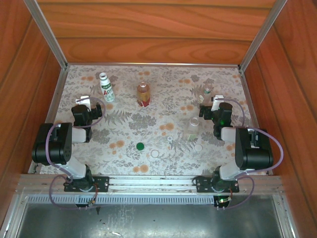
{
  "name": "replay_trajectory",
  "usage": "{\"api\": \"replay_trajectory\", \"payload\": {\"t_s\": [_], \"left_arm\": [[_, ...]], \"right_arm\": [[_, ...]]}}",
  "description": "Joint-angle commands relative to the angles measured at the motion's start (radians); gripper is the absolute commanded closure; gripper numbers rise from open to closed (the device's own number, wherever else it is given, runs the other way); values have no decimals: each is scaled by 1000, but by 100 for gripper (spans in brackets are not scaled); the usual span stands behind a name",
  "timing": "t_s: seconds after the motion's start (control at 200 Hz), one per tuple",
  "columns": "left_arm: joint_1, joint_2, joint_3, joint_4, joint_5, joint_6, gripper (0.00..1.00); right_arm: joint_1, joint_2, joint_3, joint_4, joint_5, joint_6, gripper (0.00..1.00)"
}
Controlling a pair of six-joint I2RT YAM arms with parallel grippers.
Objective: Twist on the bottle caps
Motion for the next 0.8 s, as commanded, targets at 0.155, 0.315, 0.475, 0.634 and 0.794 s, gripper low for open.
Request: {"api": "replay_trajectory", "payload": {"t_s": [0.155,0.315,0.475,0.634,0.794], "left_arm": [[-20,-42,-21,13,48,30,0],[-25,-112,-55,13,75,45,0],[-47,-230,-116,12,78,75,0],[-88,-386,-185,-8,43,107,0],[-209,-601,-205,-116,3,173,0]], "right_arm": [[-2,-28,-22,41,-27,-6,0],[-1,-115,-38,-1,-28,-7,0],[0,-235,-64,-65,-10,3,0],[3,-409,-76,-176,-5,48,0],[14,-634,-43,-383,-31,151,0]]}}
